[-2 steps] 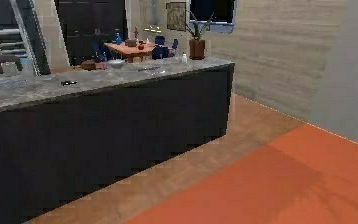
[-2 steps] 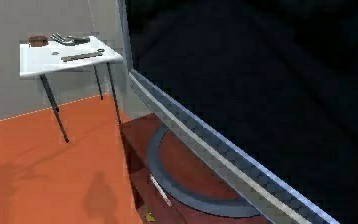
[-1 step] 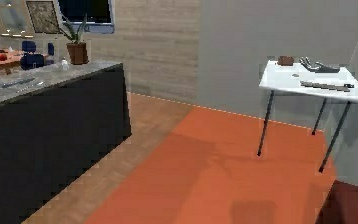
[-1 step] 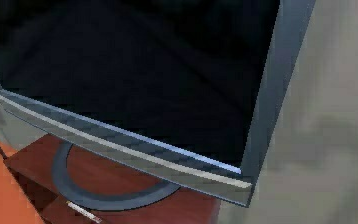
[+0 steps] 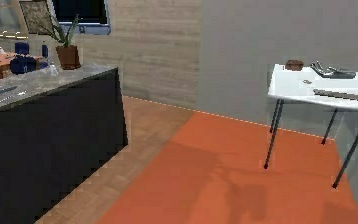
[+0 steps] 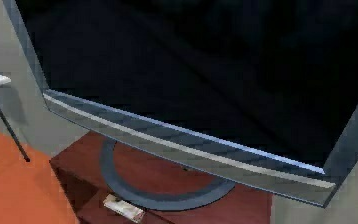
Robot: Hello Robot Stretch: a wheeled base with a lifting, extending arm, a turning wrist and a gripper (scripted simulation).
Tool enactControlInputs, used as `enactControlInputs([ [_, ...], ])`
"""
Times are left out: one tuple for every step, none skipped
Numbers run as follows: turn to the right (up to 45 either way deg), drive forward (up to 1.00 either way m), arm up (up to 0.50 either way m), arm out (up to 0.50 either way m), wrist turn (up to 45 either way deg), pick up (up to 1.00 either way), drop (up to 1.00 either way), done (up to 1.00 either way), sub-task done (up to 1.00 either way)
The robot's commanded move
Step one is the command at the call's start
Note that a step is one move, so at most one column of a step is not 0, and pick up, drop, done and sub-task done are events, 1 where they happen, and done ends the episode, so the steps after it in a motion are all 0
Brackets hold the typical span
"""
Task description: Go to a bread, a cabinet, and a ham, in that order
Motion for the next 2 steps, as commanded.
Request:
enactControlInputs([
  [-45.0, 0.00, 0.00, 0.00, 0.0, 0.00, 0.00, 0.00, 0.00],
  [-18.0, 0.00, 0.00, 0.00, 0.0, 0.00, 0.00, 0.00, 0.00],
])
